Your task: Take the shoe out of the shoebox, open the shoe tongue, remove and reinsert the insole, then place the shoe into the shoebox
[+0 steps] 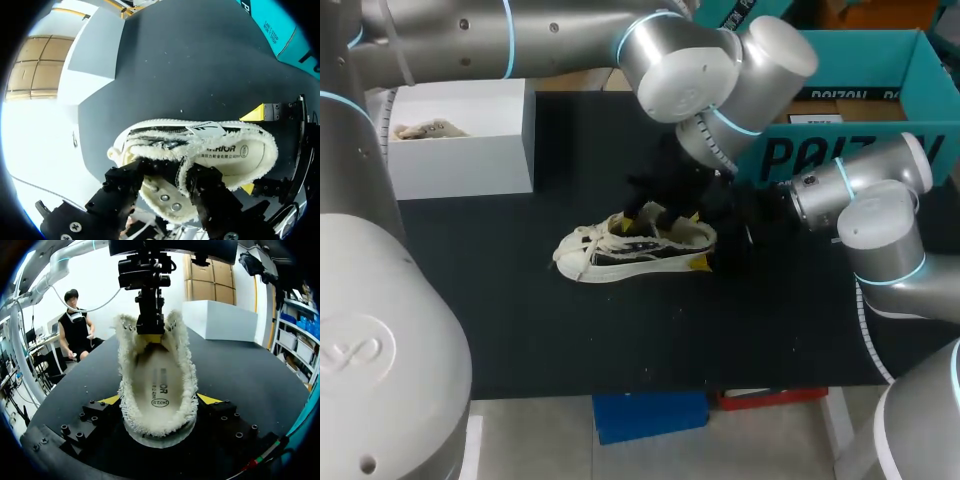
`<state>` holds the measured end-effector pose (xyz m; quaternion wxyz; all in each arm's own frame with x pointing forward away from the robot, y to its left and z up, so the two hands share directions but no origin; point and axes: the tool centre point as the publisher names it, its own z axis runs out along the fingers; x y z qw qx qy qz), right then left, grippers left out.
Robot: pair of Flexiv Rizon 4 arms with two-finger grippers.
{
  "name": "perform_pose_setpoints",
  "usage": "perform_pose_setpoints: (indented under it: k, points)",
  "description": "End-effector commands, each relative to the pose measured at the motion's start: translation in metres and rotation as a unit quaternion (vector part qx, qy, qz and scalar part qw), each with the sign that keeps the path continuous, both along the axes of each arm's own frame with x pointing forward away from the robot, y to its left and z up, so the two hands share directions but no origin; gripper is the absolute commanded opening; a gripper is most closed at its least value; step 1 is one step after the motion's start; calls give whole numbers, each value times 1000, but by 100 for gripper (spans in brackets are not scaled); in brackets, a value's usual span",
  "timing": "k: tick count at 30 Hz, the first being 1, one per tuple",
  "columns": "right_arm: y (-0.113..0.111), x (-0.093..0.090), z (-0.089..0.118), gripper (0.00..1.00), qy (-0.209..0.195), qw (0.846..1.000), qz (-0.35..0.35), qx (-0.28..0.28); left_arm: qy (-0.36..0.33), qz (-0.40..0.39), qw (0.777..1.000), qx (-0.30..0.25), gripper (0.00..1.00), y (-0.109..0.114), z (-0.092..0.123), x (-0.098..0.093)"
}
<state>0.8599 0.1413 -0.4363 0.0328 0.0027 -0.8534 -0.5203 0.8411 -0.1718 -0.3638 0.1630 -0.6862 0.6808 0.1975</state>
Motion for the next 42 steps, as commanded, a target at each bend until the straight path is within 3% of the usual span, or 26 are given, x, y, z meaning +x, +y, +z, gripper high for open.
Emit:
perform_pose_setpoints:
  k: [1,2,4,10,19,30,42]
  points:
    - [2,0,-2,0,0,1000,-1,0,0,-10,1000,6,10,-3,1,-2]
    - [2,0,-2,0,0,1000,-1,0,2,-14,1000,5,11,-4,1,-3]
    - [2,0,-2,0,0,1000,-1,0,3,-19,1000,6,0,-5,1,-4]
    - [2,0,-2,0,0,1000,-1,0,1,-23,1000,3,0,-10,3,-2]
    - [2,0,-2,0,0,1000,-1,0,-22,-16,1000,-16,0,-7,22,11]
    - [2,0,-2,0,0,1000,-1,0,-56,2,998,-39,0,27,55,12]
    - [2,0,-2,0,0,1000,-1,0,-80,17,997,-12,0,65,44,-1]
